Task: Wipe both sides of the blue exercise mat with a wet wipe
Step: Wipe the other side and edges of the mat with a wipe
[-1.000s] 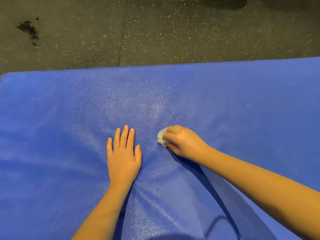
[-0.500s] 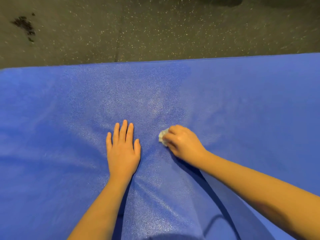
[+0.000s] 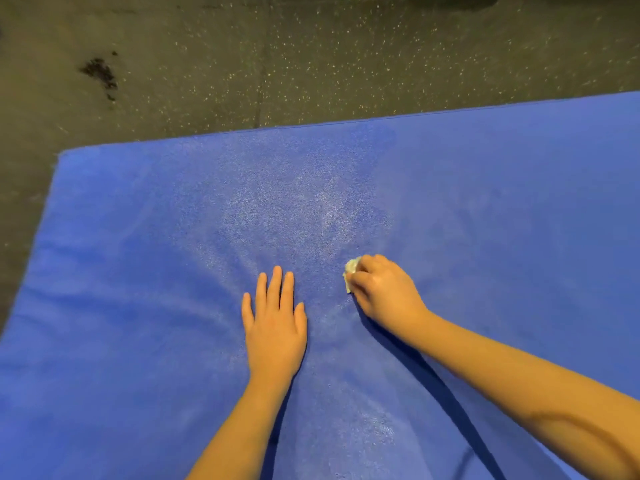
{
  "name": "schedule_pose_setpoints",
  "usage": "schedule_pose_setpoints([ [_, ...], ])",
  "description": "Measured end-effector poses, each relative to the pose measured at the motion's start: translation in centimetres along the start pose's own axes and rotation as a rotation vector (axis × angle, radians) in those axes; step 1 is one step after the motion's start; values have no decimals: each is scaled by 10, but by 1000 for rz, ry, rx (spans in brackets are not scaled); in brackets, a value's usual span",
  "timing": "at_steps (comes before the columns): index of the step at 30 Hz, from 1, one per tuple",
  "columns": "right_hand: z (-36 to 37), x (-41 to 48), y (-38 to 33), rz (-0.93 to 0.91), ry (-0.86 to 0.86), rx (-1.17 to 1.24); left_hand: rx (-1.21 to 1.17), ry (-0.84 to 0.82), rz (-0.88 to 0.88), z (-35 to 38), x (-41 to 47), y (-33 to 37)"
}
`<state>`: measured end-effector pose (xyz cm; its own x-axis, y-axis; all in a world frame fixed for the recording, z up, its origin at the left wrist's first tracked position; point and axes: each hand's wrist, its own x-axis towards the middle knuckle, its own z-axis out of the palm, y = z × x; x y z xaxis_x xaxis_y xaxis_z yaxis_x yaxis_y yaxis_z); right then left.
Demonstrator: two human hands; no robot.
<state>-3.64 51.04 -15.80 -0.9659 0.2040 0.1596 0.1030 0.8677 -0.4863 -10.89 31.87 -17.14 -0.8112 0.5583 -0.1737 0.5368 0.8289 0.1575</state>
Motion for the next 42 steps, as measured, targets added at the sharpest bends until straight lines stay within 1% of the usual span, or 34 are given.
schedule_pose_setpoints([
  [1, 4, -11, -12, -32, -36, 53, 10, 1, -3, 0, 2, -1],
  [3, 6, -37, -29, -157, -173, 127, 19, 2, 4, 1, 4, -2],
  [4, 3, -45, -30, -205, -255, 132, 16, -11, 6, 0, 4, 0],
  [5, -2, -48, -27, -229, -300, 120, 14, -31, 2, -1, 4, 2],
  [6, -6, -46, -23, -222, -292, 96, 19, -54, -1, -3, 3, 5],
  [8, -10, -37, -13, -124, -202, 14, 34, -102, 6, -9, 4, 9],
  [10, -8, -33, -14, -5, -96, -2, 78, -230, 37, -21, 7, 5],
  [11, -7, -36, -20, 18, -74, 21, 127, -313, 88, -29, 9, 0],
  [12, -5, -42, -29, 16, -91, 54, 214, -394, 160, -39, 10, -5],
  [14, -4, -61, -46, -48, -221, 134, 422, -556, 337, -63, 7, -13],
  [15, -5, -69, -51, -92, -300, 154, 488, -646, 406, -74, 2, -14],
  [16, -8, -72, -52, -111, -365, 161, 518, -738, 450, -83, -6, -14],
  [17, -11, -71, -50, -86, -392, 162, 525, -827, 474, -92, -17, -13],
  [18, -11, -69, -45, -18, -365, 159, 519, -901, 487, -100, -29, -11],
  [19, -12, -67, -41, 73, -299, 155, 513, -954, 495, -108, -42, -10],
  [21, -11, -66, -44, 217, -188, 161, 499, -998, 499, -117, -63, -9],
  [22, -9, -69, -53, 216, -172, 168, 492, -999, 496, -119, -70, -10],
  [23, -8, -73, -65, 181, -209, 183, 473, -981, 486, -116, -75, -12],
  [24, -9, -80, -77, 134, -287, 202, 440, -934, 474, -112, -78, -15],
  [25, -12, -86, -84, 90, -376, 227, 400, -857, 458, -105, -80, -17],
  [26, -16, -91, -84, 55, -427, 236, 341, -758, 432, -97, -82, -19],
  [27, -21, -91, -79, 51, -439, 224, 253, -659, 398, -90, -84, -18],
  [28, -24, -90, -69, 77, -417, 202, 162, -594, 352, -80, -87, -16],
  [31, -33, -85, -40, 276, -223, 108, -21, -426, 228, -52, -97, -9],
  [32, -35, -87, -38, 312, -182, 101, -60, -383, 212, -46, -101, -8],
  [33, -35, -93, -41, 296, -166, 103, -87, -355, 202, -42, -103, -8],
  [34, -36, -101, -49, 250, -207, 128, -103, -336, 197, -39, -106, -9],
  [36, -41, -121, -66, 128, -374, 221, -118, -314, 196, -36, -107, -11],
  [38, -50, -129, -65, 54, -479, 255, -113, -300, 197, -37, -107, -11],
  [39, -52, -128, -58, 66, -467, 242, -110, -300, 196, -37, -107, -11],
  [40, -53, -125, -50, 113, -410, 214, -109, -304, 193, -37, -107, -10],
  [42, -52, -122, -43, 245, -248, 135, -113, -298, 190, -36, -108, -10],
])
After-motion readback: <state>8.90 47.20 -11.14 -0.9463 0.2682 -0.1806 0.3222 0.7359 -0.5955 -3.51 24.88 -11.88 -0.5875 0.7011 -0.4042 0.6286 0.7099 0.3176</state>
